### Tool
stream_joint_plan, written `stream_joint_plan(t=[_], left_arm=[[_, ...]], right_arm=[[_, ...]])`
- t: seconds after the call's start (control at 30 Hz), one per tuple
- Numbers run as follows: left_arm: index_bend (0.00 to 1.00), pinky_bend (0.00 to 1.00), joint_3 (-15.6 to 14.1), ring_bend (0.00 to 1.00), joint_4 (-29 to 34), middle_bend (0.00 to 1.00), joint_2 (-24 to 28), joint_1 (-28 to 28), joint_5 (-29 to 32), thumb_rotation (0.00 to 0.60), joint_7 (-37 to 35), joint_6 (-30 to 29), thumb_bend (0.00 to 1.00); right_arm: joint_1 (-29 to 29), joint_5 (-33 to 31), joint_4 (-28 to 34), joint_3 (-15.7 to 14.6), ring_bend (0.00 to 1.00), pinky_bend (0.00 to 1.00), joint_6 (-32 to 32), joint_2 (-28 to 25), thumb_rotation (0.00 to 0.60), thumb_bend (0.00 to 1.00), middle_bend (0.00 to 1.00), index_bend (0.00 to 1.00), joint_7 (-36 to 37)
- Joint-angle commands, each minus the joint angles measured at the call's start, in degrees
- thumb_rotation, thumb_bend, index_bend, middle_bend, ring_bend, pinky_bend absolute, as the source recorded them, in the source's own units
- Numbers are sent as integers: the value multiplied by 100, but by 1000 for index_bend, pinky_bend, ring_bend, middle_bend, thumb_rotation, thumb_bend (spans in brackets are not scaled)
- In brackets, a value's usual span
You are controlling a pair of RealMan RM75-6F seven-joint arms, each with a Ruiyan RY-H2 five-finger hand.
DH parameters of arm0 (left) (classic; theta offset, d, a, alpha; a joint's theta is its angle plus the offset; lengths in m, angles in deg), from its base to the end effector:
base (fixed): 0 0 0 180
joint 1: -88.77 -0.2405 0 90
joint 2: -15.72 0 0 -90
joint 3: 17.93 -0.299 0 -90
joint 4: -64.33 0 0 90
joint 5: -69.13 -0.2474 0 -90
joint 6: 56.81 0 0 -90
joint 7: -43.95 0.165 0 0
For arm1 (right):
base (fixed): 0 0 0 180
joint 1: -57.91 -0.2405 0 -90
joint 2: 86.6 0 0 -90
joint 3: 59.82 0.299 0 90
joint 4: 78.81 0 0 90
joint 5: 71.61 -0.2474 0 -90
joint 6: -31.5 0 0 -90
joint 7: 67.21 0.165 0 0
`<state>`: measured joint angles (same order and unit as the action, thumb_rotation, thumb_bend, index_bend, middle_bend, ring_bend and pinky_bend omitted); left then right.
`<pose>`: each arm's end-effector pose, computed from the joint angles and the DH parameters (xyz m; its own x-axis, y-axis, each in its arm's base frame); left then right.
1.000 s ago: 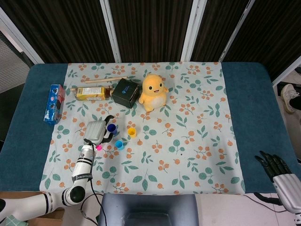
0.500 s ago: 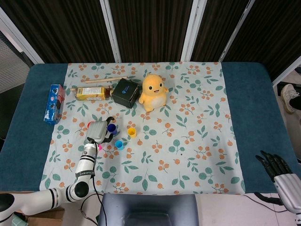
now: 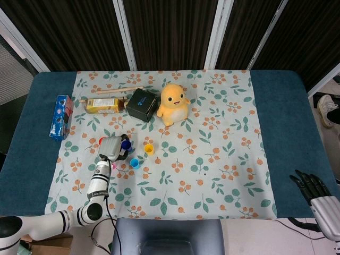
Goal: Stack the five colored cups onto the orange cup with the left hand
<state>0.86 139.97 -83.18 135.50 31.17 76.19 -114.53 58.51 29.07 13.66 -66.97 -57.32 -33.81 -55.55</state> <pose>-0.1750 0.4444 -0.0863 0.3250 0.2907 0.8999 0.9432 -0.0308 -0.3307 -0.3683 -0.1260 0.1833 0.3871 -0.1816 0.9040 -0.9203 -0.1361 0.3667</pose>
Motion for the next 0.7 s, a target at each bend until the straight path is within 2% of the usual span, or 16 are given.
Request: stream_joint_plan(t=[0.03, 0.23, 0.43, 0.57, 0.7], left_arm=[[428, 1000, -17, 1000, -62, 1000, -26, 5, -56, 600, -97, 19, 372], [521, 1000, 21, 1000, -18, 1000, 39, -30, -241, 600, -337, -73, 371], [537, 1000, 175, 1000, 619, 1000, 584, -174, -381, 600, -495, -296, 370], [540, 1000, 93, 1000, 931, 1000, 995, -328, -332, 600, -439, -363, 371], [540, 1000, 5, 1000, 855, 1000, 1154, -413, -237, 600, -480, -309, 372]], right_arm=[[3, -3, -3, 2, 0, 0, -6, 0, 600, 117, 0, 0, 8], [-2, -18, -9, 11, 0, 0, 5, 3, 600, 118, 0, 0, 7], [-12, -28, 6, 12, 0, 0, 45, 13, 600, 118, 0, 0, -55], [-13, -35, 15, 11, 0, 0, 62, 22, 600, 118, 0, 0, -82], [-7, -9, 22, 3, 0, 0, 54, 36, 600, 118, 0, 0, -124]])
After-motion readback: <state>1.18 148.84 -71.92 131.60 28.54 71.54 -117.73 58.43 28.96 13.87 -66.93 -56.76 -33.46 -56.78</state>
